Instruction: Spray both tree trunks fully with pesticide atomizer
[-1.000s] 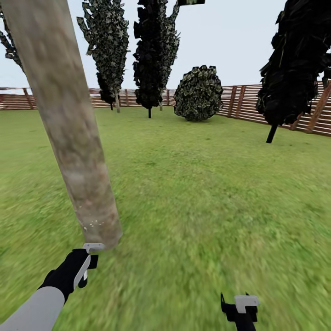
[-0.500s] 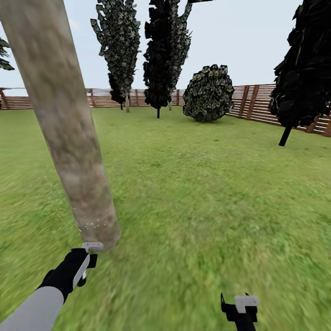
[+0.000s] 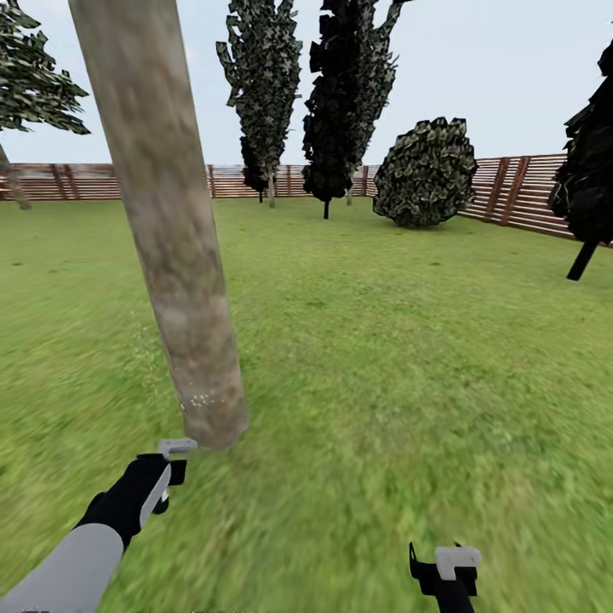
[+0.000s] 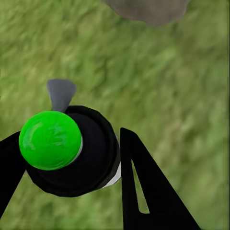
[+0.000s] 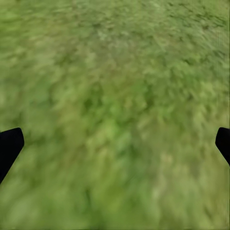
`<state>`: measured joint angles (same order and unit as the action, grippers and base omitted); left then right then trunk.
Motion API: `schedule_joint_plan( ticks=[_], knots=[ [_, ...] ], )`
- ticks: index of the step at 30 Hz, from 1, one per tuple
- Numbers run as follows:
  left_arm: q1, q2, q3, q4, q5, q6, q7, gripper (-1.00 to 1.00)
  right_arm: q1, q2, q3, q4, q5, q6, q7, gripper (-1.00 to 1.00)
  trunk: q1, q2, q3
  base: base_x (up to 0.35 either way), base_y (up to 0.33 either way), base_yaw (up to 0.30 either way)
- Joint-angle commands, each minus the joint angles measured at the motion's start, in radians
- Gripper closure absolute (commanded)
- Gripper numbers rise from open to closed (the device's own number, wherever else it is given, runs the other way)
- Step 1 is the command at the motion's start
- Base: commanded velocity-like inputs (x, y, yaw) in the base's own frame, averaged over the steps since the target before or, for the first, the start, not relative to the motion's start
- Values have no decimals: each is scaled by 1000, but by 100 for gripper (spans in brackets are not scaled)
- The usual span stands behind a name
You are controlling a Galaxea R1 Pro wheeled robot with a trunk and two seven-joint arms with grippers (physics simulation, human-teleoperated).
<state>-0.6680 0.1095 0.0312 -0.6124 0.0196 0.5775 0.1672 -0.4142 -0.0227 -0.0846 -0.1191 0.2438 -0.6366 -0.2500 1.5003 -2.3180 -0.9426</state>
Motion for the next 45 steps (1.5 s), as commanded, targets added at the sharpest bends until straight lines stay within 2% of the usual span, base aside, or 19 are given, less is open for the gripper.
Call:
schedule_joint_plan(
  ticks=[1,3,5,8,9,10,11,13,14,17,19,22,23,27,30,33,36,39,45],
  knots=[
    [-12,0,-1,0,-1,3,-2,100,0,0,0,0,0,0,0,-100,0,0,0,0,0,126],
    [-76,2,-3,11,-2,31,-4,100,0,1,0,1,0,0,0,-100,0,0,0,0,0,49],
    [-131,13,-5,7,-7,110,-12,100,0,0,0,1,0,0,0,-100,0,0,0,0,0,10],
    [-155,0,-9,-2,-11,154,-39,100,0,-1,-1,1,0,0,0,-100,0,0,0,0,0,2],
    [-168,-17,-28,-3,-12,161,-60,100,0,-2,-1,1,0,0,0,-100,0,0,0,0,0,0],
    [-190,-19,-58,-2,-14,170,-109,100,0,-2,-1,1,0,0,0,-100,0,0,0,0,0,0],
    [-212,53,-63,0,-12,205,-142,100,0,-2,-1,1,0,0,-1,-100,0,0,0,0,0,0],
    [-221,84,-65,-1,-11,215,-166,100,0,-3,-1,1,0,0,-1,-100,0,0,0,0,0,0],
    [-226,91,-69,-2,-12,221,-206,100,0,-3,-1,0,0,0,-2,-100,0,0,0,0,0,0],
    [-228,20,-134,-2,-11,223,-227,100,0,-2,-1,0,-1,0,-2,-100,0,0,0,0,0,0],
    [-230,7,-141,-2,-12,227,-228,100,0,-3,-1,-1,-1,0,-2,-100,0,0,0,0,0,0],
    [-237,23,-142,-2,-13,257,-229,100,0,-3,-1,-1,-1,0,-2,-100,0,0,0,0,0,0],
    [-270,78,-141,-3,-8,291,-239,100,0,-3,-1,1,-1,0,-2,-100,0,0,0,0,0,0],
    [-276,56,-143,-34,-12,326,-248,100,0,-3,-1,1,0,0,-2,-100,0,0,0,0,0,0],
    [-278,29,-144,-113,-13,398,-248,100,0,-3,-1,1,0,0,-2,-100,0,0,0,0,0,0],
    [-278,40,-145,-158,-15,416,-249,100,0,-3,-1,1,0,0,-2,-100,0,0,0,0,0,0],
    [-307,99,-143,-164,-12,419,-251,100,0,-3,-1,1,0,1,-2,-100,0,0,0,0,0,0],
    [-340,131,-144,-159,-11,421,-251,100,0,-3,-1,1,0,1,-2,-100,0,0,0,0,0,0],
    [-344,122,-146,-161,-11,422,-258,100,0,-3,-1,1,0,0,-2,-100,0,0,0,0,0,0]
  ],
)
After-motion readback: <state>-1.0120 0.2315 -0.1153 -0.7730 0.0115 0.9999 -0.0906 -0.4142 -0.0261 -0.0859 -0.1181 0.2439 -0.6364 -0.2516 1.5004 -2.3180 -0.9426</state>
